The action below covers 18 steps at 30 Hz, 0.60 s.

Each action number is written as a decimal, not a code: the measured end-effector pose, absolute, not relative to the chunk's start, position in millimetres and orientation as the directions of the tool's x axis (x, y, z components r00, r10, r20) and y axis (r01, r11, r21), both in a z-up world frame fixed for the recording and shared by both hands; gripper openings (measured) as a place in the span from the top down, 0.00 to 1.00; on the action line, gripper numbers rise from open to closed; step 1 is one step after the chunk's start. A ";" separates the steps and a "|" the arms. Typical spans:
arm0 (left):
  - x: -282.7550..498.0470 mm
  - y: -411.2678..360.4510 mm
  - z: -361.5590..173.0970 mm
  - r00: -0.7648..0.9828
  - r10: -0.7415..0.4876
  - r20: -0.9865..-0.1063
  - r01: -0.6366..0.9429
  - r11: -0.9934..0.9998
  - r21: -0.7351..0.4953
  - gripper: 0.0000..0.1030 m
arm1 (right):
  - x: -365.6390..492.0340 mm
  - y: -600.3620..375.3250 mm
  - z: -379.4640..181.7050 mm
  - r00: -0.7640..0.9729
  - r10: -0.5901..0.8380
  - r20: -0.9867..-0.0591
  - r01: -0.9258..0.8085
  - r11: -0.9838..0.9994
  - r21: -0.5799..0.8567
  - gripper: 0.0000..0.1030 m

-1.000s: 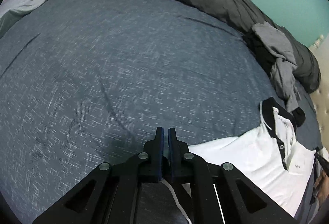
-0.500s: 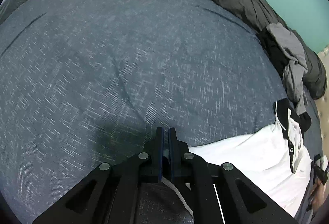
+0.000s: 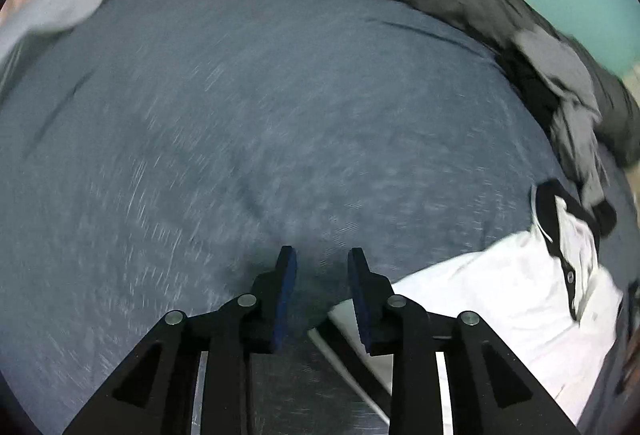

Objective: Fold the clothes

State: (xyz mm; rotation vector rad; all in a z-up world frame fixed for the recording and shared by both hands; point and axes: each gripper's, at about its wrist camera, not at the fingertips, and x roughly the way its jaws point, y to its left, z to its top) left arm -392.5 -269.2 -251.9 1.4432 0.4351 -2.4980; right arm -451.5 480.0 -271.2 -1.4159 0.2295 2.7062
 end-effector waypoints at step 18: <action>-539.7 -40.6 -275.6 -0.474 0.160 -0.866 -0.020 -0.985 -0.171 0.58 | -524.6 256.7 -282.1 -0.481 -0.245 -0.842 0.260 -0.957 0.130 0.65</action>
